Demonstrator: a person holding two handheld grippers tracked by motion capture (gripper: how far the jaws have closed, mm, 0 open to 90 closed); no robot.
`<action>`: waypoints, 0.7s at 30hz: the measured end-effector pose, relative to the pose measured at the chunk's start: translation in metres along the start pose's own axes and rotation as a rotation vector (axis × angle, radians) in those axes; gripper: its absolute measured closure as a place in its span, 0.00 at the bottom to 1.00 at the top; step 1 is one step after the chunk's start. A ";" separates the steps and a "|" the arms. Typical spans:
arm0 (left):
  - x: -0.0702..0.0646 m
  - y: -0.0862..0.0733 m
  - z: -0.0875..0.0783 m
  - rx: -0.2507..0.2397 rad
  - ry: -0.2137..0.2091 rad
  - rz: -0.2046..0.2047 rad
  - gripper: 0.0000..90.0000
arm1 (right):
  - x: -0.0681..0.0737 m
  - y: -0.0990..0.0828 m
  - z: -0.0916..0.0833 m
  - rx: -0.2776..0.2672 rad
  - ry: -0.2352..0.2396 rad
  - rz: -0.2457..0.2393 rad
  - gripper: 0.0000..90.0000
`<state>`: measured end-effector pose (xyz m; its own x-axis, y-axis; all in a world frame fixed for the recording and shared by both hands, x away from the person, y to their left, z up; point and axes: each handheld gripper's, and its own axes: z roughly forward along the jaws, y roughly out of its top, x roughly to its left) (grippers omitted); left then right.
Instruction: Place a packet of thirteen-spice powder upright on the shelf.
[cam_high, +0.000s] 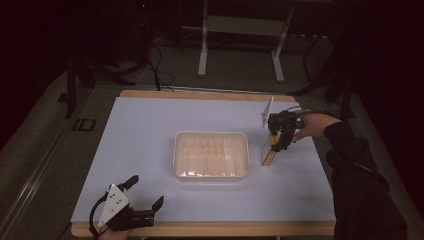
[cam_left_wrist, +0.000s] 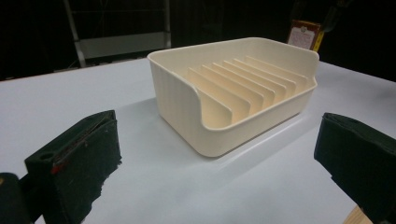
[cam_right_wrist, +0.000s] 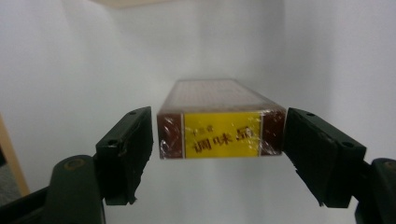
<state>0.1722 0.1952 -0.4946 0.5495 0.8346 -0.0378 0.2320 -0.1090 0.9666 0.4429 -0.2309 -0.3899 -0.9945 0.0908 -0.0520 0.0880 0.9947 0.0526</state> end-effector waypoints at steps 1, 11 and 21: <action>0.000 0.000 0.000 0.000 0.000 0.000 0.00 | -0.001 0.000 0.001 0.001 0.006 0.000 0.28; 0.000 0.000 0.001 0.006 -0.004 -0.001 0.00 | -0.005 0.003 0.011 0.038 0.039 -0.009 0.34; 0.000 0.000 0.001 0.004 -0.009 -0.003 0.00 | -0.005 0.002 0.006 0.053 0.057 -0.025 0.35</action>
<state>0.1731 0.1941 -0.4952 0.5558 0.8302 -0.0427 0.2371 -0.1091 0.9653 0.4487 -0.2287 -0.3959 -0.9979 0.0649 0.0041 0.0649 0.9979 -0.0009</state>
